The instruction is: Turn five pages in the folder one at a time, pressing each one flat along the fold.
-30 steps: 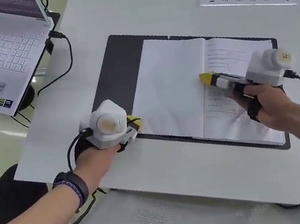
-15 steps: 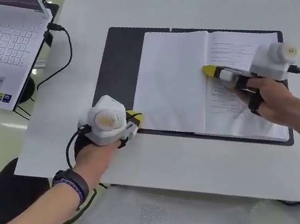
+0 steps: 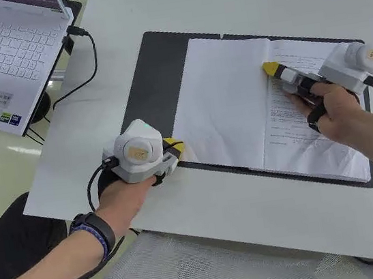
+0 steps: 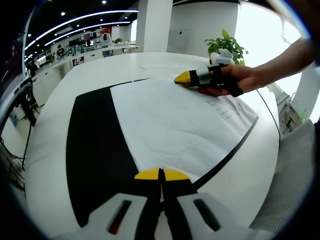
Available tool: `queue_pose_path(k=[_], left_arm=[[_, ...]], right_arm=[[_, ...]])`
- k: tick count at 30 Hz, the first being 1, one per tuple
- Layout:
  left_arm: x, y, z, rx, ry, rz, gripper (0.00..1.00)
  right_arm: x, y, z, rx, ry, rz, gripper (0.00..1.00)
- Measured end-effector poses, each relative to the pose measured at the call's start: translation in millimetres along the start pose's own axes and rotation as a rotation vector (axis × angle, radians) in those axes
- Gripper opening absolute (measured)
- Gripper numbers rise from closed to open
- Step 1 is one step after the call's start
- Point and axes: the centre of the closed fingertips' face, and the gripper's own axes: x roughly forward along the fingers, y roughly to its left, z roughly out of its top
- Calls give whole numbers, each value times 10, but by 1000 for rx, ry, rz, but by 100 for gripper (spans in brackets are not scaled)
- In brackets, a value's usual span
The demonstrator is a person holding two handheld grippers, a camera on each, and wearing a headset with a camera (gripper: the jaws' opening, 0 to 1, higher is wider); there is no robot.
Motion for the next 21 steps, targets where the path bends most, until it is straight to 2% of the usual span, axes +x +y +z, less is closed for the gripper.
queue_pose_path(k=[3,7,11,21], left_arm=[[1,1,-1,-4,0,1,0],[0,3,-3,-12,-2,7,0],[-4,0,-1,-17,-3,7,0],[-10,-3,0,-20,-2,2,0]], right_arm=[[46,-3,52,3,-14,-14,0],[156,-125,139,-16,-26,-29,0],[223,-126,219,-24,-35,-36,0],[336,-206,388,26,-99,-64,0]])
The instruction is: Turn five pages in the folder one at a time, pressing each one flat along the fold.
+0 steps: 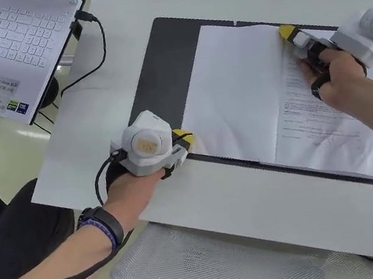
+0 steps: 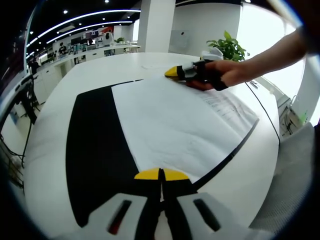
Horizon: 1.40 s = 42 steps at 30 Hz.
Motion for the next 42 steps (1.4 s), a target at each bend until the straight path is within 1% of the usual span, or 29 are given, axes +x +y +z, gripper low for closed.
queue_pose_path(k=[5,8,10,13,17,22,25,27,34,35,39,40,41,42], left_arm=[[3,0,-1,6,2,-2,0],[3,-1,0,5,2,-1,0],[4,-2,1,7,3,0,0],[4,-2,2,5,2,0,0],[2,-5,5,6,2,0,0],[5,2,2,9,1,0,0],[8,9,-2,10,0,1,0],[8,12,-2,7,-2,2,0],[13,18,-2,14,3,-6,0],[13,18,-2,16,3,-6,0],[19,20,-3,15,2,0,0],[19,21,-3,14,2,1,0],[20,21,-3,15,2,1,0],[20,21,-4,15,2,1,0]], right_arm=[[52,-42,49,10,-11,-9,0],[48,-44,55,13,-12,7,0],[35,-47,43,26,-2,15,0],[4,-18,1,5,14,25,0],[-73,20,-83,0,37,46,0],[-143,53,-170,-22,77,66,0],[-165,-5,-209,-24,86,69,0],[-247,66,-285,-32,90,72,0],[-465,191,-497,-23,101,101,0],[-518,244,-539,-25,105,105,0],[-652,367,-647,-34,117,116,0],[-675,385,-670,-37,121,119,0],[-673,340,-680,-35,128,122,0],[-686,341,-687,-36,131,123,0]])
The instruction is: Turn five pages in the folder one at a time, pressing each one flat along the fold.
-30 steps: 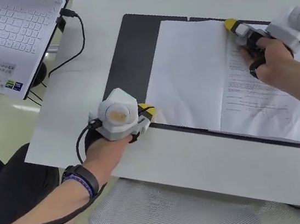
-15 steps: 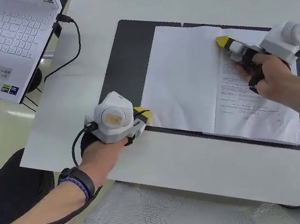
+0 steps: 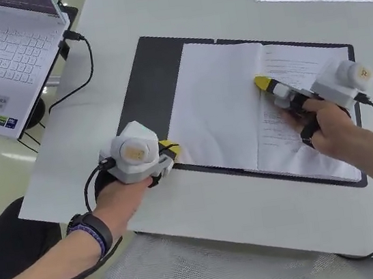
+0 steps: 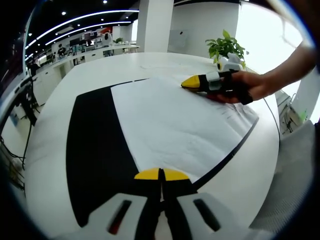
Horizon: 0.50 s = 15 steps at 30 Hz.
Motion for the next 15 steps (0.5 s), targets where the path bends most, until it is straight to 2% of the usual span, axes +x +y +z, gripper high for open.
queue_pose_path(k=[9,15], left_arm=[[0,-4,-3,4,-2,-2,0],[-1,-9,-2,2,-5,-11,0]], right_arm=[[-164,137,-216,-15,31,12,0],[-304,248,-427,-43,81,44,0]])
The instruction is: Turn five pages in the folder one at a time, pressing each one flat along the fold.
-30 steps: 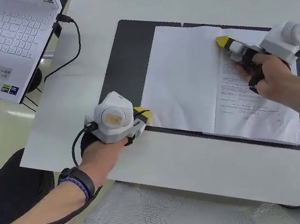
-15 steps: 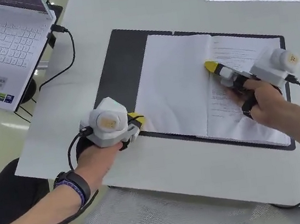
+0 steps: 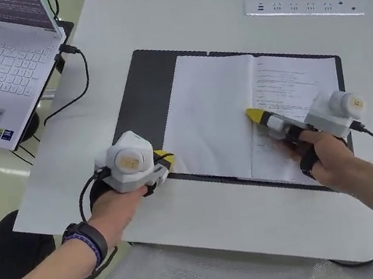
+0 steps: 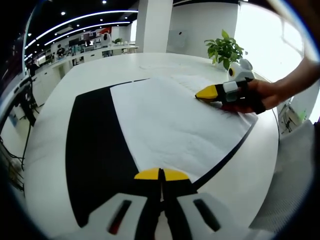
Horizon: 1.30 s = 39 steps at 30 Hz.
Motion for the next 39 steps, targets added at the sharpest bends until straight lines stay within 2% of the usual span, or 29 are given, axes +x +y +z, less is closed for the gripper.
queue_pose_path(k=[7,13,26,28,39], left_arm=[[-6,0,-3,-9,-6,-3,0],[-9,-4,-2,-7,-6,-6,0],[-9,-4,-8,2,-6,-9,0],[-8,-5,-8,5,-6,-13,0],[-8,-5,-7,15,-4,-18,0]], right_arm=[[-107,73,-169,-8,38,18,0],[-195,168,-347,-26,90,46,0],[-380,347,-717,-19,144,82,0],[-381,301,-715,-18,148,84,0],[-471,288,-907,-19,182,94,0]])
